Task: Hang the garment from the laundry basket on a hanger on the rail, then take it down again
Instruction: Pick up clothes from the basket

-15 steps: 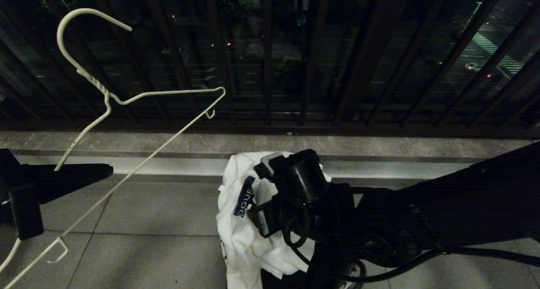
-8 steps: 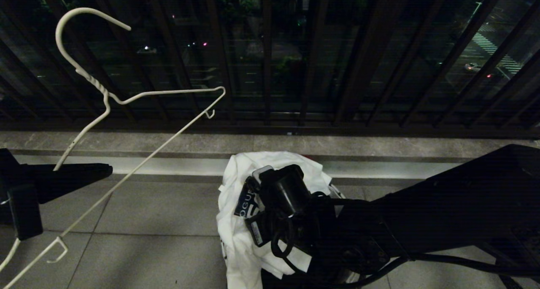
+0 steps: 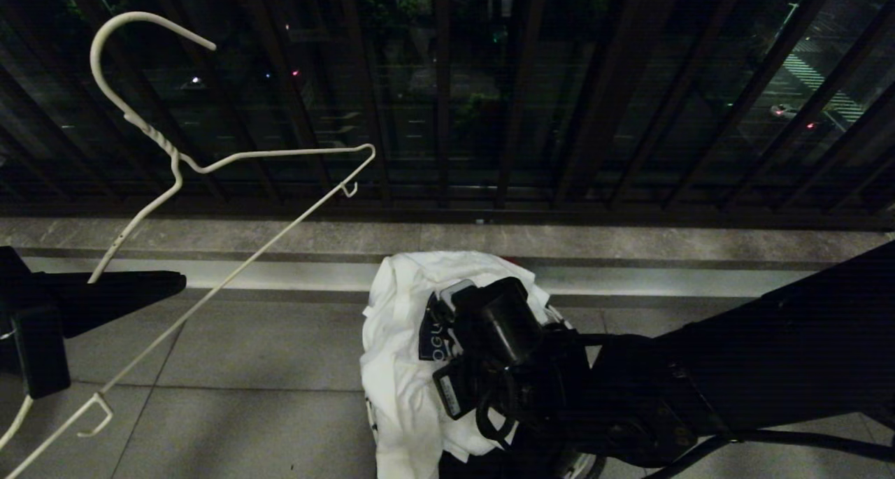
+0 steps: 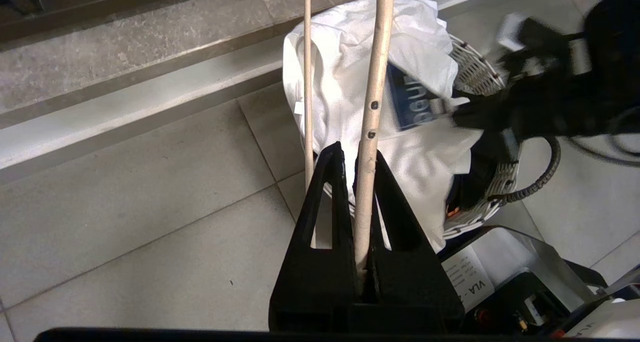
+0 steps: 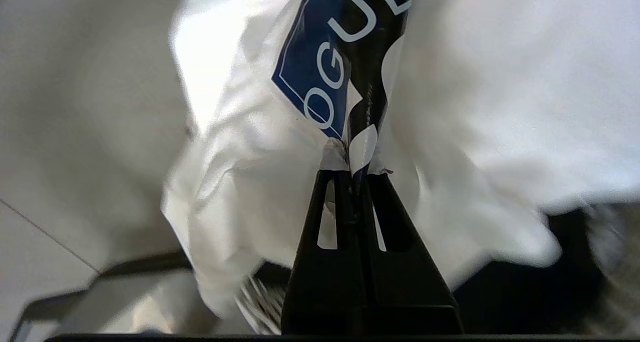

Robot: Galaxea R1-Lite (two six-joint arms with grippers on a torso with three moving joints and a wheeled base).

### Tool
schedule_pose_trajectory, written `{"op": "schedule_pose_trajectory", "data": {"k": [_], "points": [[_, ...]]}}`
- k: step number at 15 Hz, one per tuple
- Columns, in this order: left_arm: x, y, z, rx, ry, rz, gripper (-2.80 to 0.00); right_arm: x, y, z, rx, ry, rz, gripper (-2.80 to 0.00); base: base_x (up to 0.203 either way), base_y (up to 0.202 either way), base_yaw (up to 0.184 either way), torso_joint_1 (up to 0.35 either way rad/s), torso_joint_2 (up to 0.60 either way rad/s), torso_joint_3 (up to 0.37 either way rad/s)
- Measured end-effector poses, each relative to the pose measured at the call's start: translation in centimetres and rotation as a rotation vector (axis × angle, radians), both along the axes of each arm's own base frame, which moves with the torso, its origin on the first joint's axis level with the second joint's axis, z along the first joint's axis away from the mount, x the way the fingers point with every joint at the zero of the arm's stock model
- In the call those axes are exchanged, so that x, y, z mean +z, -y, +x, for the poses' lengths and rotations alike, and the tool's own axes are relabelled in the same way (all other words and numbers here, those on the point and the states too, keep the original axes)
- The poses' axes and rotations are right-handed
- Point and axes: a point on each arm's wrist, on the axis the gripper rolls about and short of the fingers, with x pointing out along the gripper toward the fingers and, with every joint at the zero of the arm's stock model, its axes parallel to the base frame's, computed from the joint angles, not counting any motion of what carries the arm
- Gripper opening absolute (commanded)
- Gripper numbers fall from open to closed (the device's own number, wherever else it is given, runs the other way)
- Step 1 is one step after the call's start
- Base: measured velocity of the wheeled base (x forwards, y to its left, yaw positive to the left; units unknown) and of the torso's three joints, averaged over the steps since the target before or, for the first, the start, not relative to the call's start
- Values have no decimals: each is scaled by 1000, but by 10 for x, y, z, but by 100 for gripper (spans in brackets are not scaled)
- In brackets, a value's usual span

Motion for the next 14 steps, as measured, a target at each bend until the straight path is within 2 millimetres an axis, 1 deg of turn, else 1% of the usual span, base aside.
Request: {"op": "schedule_pose_trajectory", "data": {"k": [2, 4, 9, 11, 14], "points": [[0, 0, -1, 0, 1, 0, -280, 6, 18, -3, -34, -5, -18, -280, 0, 0, 0, 0, 0, 0], [0, 0, -1, 0, 0, 0, -280, 8, 38, -2, -79, -18, -39, -280, 0, 0, 0, 0, 0, 0], [0, 0, -1, 0, -1, 0, -280, 8, 84, -6, -156, -61, -103, -280, 0, 0, 0, 0, 0, 0], [0, 0, -1, -1, -1, 0, -280, 6, 99, -9, -169, -69, -134, -280, 0, 0, 0, 0, 0, 0], [0, 0, -2, -1, 2, 0, -280, -4, 114, -18, -189, -105, -164, -280, 0, 0, 0, 0, 0, 0]]}}
